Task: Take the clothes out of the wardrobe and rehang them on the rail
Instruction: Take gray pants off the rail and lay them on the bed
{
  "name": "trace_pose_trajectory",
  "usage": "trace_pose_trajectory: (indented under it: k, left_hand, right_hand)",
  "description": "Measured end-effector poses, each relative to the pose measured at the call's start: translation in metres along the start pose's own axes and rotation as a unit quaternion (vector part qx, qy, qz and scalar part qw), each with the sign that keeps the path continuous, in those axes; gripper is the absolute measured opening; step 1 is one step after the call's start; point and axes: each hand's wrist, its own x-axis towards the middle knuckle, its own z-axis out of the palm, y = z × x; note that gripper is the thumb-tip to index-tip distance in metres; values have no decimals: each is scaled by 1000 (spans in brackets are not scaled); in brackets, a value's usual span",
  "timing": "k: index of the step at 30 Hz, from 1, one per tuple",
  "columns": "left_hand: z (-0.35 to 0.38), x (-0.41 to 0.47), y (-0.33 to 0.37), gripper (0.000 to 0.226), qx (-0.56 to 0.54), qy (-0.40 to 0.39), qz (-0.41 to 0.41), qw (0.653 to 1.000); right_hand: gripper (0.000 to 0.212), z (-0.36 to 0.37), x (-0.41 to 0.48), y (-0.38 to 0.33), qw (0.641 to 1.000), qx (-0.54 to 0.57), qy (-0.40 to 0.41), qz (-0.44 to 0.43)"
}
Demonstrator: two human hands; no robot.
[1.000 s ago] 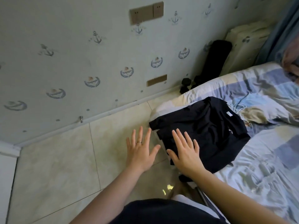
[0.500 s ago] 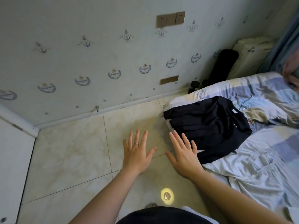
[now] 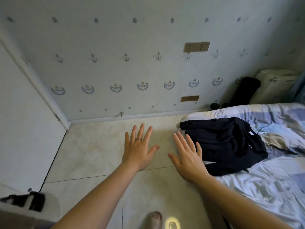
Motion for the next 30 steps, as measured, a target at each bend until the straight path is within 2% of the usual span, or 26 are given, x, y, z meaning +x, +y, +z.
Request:
trace_pose_trajectory:
  k: [8,11,14,21,30]
  left_hand:
    - [-116,-54,3,83,70,125,-11,990]
    - [-178,-69,-1,87,82,183,-14,980]
    - [-249,-85,-9,82,109,245,-10,963]
    - [-420,-156,-24,77,190,410,3,892]
    - [-582,-281,-67,77,341,518,-42,783]
  right_hand:
    - [71,-74,-20,-66,992,-12,76,-102]
    - [73,-113,-11,-101,981,-4,132,-141]
    - [74,-162,-1,-144,965,7,194,-176]
    - [72,-282,-13,-261,897,33,327,-295]
    - [70,-375,-63,-429,789,67,434,-429]
